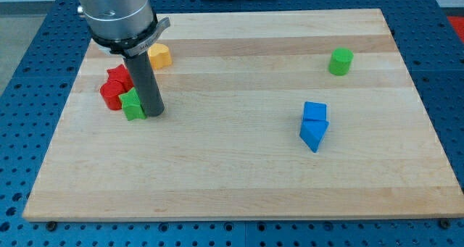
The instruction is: Push the green circle parallel to the yellow heart
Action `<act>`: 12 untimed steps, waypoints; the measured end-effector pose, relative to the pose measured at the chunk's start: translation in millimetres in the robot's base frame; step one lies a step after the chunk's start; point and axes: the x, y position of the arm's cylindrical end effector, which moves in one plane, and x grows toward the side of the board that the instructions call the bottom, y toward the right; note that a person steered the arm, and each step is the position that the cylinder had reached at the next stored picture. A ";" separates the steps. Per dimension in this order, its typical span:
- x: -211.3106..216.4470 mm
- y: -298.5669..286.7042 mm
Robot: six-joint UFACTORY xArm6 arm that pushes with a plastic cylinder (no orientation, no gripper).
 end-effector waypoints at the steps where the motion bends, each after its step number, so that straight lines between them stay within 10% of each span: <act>1: 1.9 -19.4; 3: 11.4 18.9; 8: -57.9 352.8; 12: -83.7 296.7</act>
